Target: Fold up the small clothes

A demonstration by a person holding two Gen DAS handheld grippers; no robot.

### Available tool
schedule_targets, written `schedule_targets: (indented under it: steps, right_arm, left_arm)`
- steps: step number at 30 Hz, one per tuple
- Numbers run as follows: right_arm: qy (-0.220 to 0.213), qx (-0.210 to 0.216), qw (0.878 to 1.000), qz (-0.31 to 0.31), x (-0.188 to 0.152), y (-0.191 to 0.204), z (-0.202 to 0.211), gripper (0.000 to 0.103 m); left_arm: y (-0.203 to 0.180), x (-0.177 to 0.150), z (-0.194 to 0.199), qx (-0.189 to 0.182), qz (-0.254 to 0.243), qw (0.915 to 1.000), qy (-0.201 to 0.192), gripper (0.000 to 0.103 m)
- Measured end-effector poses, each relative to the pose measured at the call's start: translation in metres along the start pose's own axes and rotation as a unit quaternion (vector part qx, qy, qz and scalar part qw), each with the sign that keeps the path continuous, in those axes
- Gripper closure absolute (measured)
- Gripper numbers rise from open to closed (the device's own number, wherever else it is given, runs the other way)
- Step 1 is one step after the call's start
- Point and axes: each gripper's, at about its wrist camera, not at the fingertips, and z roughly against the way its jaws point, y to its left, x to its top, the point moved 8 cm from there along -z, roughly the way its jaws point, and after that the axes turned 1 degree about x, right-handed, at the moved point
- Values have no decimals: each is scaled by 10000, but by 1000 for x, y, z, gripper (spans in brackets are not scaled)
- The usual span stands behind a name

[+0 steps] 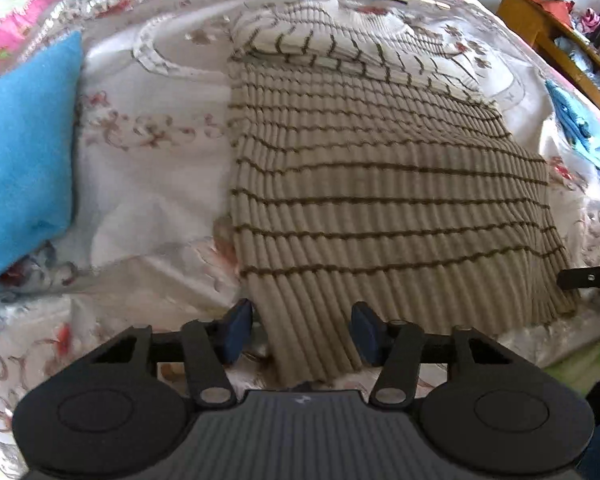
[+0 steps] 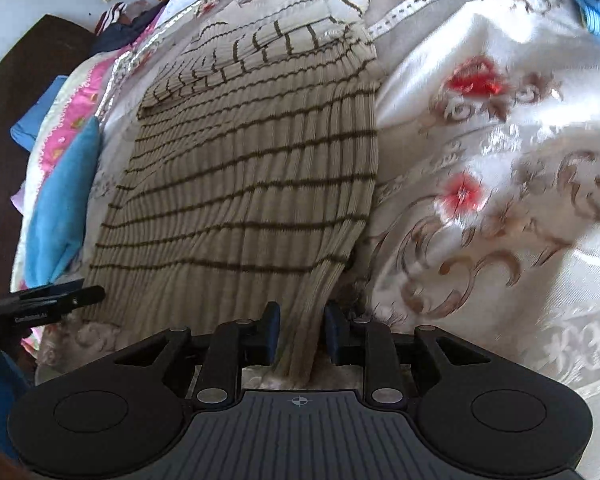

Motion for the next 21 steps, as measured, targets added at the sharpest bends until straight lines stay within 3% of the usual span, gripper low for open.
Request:
schedule_targets:
  steps: [5, 6, 8, 11, 14, 21]
  right_arm:
    - [-24, 220, 9989, -415, 1, -8, -8, 87]
    - [-30, 271, 9983, -515, 2, -8, -9, 94]
    - [-78, 367, 9971, -660, 2, -10, -8, 96]
    - [-383, 694, 9939, -767, 5, -6, 3, 97]
    - [-853, 1113, 9859, -916, 20, 2, 17, 97]
    - [-1964, 1834, 9570, -1095, 104, 20, 46, 97]
  left_arm:
    - [2, -4, -7, -241, 362, 9990, 74, 52]
    - [1, -4, -7, -290, 384, 9988, 95, 62]
    - [-1, -4, -8, -616, 560, 9964, 157, 84]
    - [0, 1, -7, -1099, 919, 9897, 3, 84]
    - [1, 24, 2, -1399, 1176, 9821, -456, 84]
    - [13, 108, 28, -1996, 1597, 9544, -1541, 84]
